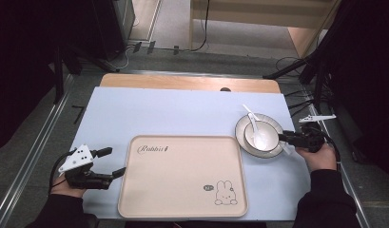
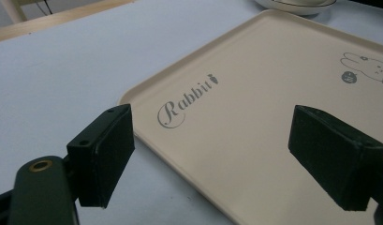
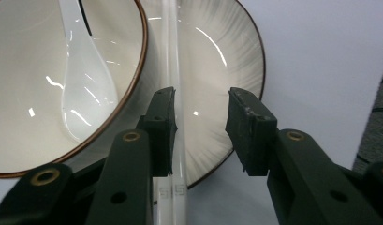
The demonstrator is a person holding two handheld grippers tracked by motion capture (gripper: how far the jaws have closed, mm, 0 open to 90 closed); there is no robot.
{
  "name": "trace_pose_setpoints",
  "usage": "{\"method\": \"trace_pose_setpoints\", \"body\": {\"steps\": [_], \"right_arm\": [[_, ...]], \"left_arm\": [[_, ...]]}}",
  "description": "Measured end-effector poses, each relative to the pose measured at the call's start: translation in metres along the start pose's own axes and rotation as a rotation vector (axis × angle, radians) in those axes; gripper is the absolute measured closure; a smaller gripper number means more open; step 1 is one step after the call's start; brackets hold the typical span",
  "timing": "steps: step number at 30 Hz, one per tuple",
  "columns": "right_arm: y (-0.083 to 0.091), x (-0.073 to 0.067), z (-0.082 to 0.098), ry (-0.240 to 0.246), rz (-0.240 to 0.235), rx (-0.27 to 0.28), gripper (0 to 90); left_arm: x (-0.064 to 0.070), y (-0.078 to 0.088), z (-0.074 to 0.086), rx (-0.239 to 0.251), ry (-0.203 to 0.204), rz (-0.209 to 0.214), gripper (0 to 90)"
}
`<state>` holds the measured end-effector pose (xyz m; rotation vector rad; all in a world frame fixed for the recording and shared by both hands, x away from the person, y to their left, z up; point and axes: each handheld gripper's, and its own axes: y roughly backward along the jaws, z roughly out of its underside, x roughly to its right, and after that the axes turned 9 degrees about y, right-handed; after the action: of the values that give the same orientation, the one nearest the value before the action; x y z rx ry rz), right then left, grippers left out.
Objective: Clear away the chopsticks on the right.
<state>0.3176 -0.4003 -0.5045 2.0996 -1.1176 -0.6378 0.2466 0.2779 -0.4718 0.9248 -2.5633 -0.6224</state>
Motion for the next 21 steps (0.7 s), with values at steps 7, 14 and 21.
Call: {"method": "trace_pose_setpoints", "body": {"steps": [7,14,21], "right_arm": [[-0.008,0.001,-0.001,-0.012,-0.014,-0.033,75.7],[-0.021,0.006,0.0,-0.019,-0.058,-0.046,83.0],[-0.016,0.01,-0.004,-0.11,-0.07,-0.077,84.3]], "left_arm": [[0.0,0.0,0.0,0.002,-0.001,-0.001,15.1],[0.0,0.0,0.0,0.004,0.001,0.003,15.1],[0.0,0.0,0.001,0.002,-0.002,0.003,15.1]]}}
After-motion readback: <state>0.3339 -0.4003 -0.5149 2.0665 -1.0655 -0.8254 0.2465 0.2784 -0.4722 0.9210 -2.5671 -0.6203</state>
